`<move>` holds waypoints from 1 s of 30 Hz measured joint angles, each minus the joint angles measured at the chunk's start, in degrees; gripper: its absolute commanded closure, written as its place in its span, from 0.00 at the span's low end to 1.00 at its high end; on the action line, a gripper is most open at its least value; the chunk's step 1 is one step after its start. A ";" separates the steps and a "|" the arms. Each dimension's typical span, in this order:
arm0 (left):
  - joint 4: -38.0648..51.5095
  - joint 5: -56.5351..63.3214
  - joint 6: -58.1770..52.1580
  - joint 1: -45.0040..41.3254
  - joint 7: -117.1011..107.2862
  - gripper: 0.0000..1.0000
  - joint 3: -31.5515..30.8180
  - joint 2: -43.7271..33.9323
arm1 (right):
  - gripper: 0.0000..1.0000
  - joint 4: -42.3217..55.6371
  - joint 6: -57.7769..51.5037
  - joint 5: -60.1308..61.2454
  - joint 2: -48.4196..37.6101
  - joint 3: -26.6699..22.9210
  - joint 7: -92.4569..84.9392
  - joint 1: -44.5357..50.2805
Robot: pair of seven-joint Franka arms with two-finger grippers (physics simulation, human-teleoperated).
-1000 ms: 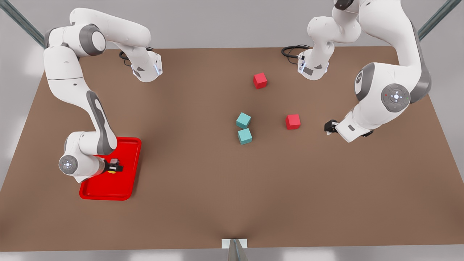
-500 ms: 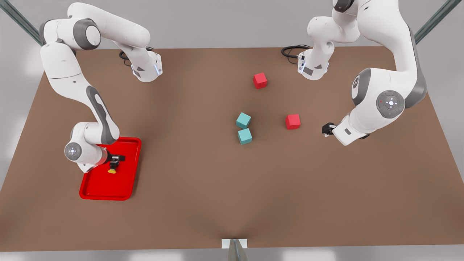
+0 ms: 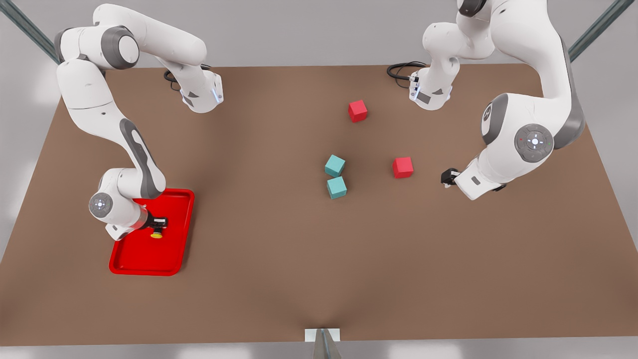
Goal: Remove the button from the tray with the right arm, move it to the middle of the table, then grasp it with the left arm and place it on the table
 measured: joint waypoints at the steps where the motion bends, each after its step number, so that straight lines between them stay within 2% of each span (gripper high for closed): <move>1: 0.00 0.00 0.01 0.00 0.00 0.00 0.00 0.01 | 0.60 0.10 0.07 0.11 0.03 0.00 -0.33 -0.09; 5: 0.00 0.00 0.04 0.00 0.00 0.00 0.00 0.02 | 0.60 2.96 -0.77 0.22 -0.21 0.96 -1.42 1.00; 11: 0.00 0.00 -0.03 0.00 0.00 0.00 0.00 0.00 | 0.61 18.11 -13.94 0.20 -2.02 16.04 0.69 4.05; 14: 0.00 0.00 -0.04 0.00 0.00 0.00 0.00 0.30 | 0.62 21.42 -19.09 0.13 -1.60 17.81 5.10 13.49; 17: 0.00 0.00 -0.05 0.00 -0.01 0.00 0.00 0.37 | 0.62 27.14 -21.95 -0.03 2.02 17.26 11.24 24.59; 22: 0.00 0.00 -0.03 0.00 -0.03 0.00 0.00 0.71 | 0.61 49.51 -24.39 0.00 16.30 4.89 23.38 47.24; 24: 0.00 0.00 -0.03 0.00 -0.03 0.00 0.00 0.72 | 0.61 58.04 -24.77 0.02 23.00 3.01 28.21 51.21; 28: 0.00 0.00 0.05 0.00 -0.04 0.00 0.00 0.86 | 0.58 61.53 -23.66 0.41 27.88 2.40 37.32 53.34; 30: 0.00 0.00 0.08 0.00 -0.05 0.00 0.00 0.91 | 0.34 61.75 -23.26 0.59 28.49 2.37 41.36 53.64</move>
